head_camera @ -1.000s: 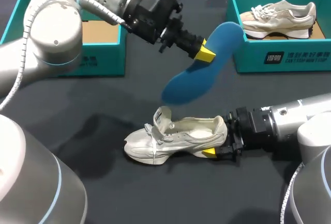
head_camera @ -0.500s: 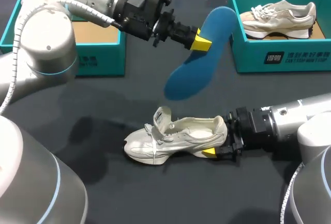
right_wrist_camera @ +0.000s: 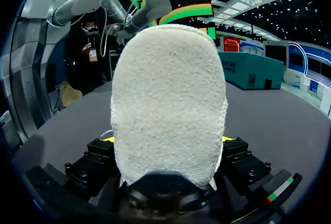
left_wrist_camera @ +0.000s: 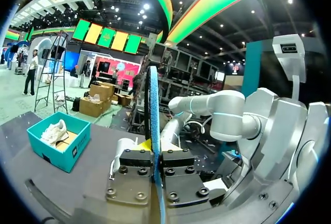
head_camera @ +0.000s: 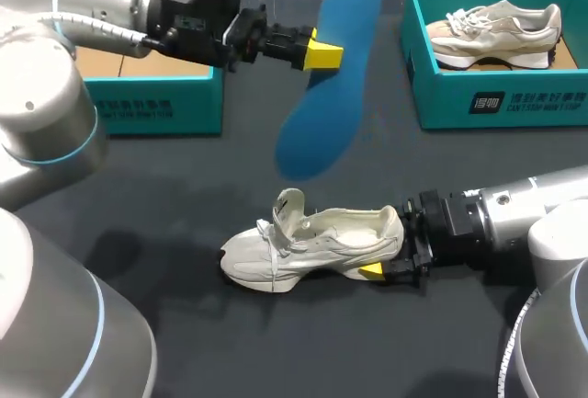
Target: Take the shoe out of the shoebox, open the shoe tongue, remove and reinsert the insole, then place the shoe into the shoebox
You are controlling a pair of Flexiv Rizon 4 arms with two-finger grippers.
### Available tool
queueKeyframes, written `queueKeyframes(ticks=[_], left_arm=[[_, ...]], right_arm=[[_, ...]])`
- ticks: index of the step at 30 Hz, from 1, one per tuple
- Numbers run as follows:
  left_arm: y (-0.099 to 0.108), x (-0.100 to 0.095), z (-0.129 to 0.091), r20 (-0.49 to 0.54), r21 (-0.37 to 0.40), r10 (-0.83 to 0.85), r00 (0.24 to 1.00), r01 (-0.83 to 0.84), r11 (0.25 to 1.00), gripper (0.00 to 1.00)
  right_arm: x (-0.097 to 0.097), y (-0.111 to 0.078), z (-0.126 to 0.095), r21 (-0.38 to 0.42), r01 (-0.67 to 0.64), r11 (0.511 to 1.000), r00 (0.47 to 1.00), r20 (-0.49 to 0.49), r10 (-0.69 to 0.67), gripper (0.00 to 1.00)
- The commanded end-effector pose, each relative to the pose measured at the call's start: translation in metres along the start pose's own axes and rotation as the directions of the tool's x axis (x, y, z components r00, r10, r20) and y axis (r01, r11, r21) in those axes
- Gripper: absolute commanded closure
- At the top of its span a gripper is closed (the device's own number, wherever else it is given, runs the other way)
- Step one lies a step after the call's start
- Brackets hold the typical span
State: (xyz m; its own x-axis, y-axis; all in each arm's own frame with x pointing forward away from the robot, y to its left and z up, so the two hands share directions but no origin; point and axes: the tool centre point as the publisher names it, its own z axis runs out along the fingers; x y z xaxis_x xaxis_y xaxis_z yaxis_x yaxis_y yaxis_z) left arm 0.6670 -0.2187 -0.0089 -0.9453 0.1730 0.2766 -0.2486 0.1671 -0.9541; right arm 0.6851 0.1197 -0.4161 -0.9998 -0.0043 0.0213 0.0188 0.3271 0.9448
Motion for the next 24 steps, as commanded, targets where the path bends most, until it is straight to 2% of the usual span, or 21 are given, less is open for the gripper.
queueKeyframes(ticks=[1,5,9,13,17,24], left_arm=[[0.000,0.002,-0.001,0.003,-0.002,0.000,1.000,0.000,1.000,1.00],[0.000,0.002,-0.001,0.003,-0.002,0.000,1.000,0.000,1.000,1.00],[0.000,0.015,0.000,-0.006,0.077,-0.041,0.999,0.042,0.996,1.00],[-0.002,0.029,-0.004,0.032,0.106,-0.072,0.997,0.069,0.992,1.00],[-0.015,0.050,-0.007,0.000,0.122,-0.084,0.997,0.083,0.989,1.00],[-0.015,0.050,-0.007,0.000,0.122,-0.084,0.997,0.083,0.989,1.00]], right_arm=[[0.001,0.000,0.001,0.004,-0.001,1.000,1.000,0.000,0.001,1.00],[0.001,0.000,0.001,0.004,-0.001,1.000,1.000,0.000,0.001,1.00],[0.001,0.000,0.001,0.004,-0.001,1.000,1.000,0.000,0.001,1.00],[0.001,0.000,0.001,0.004,-0.001,1.000,1.000,0.000,0.001,1.00],[0.001,0.000,0.001,0.004,-0.001,1.000,1.000,0.000,0.001,1.00],[0.001,0.000,0.001,0.004,-0.001,1.000,1.000,0.000,0.001,1.00]])
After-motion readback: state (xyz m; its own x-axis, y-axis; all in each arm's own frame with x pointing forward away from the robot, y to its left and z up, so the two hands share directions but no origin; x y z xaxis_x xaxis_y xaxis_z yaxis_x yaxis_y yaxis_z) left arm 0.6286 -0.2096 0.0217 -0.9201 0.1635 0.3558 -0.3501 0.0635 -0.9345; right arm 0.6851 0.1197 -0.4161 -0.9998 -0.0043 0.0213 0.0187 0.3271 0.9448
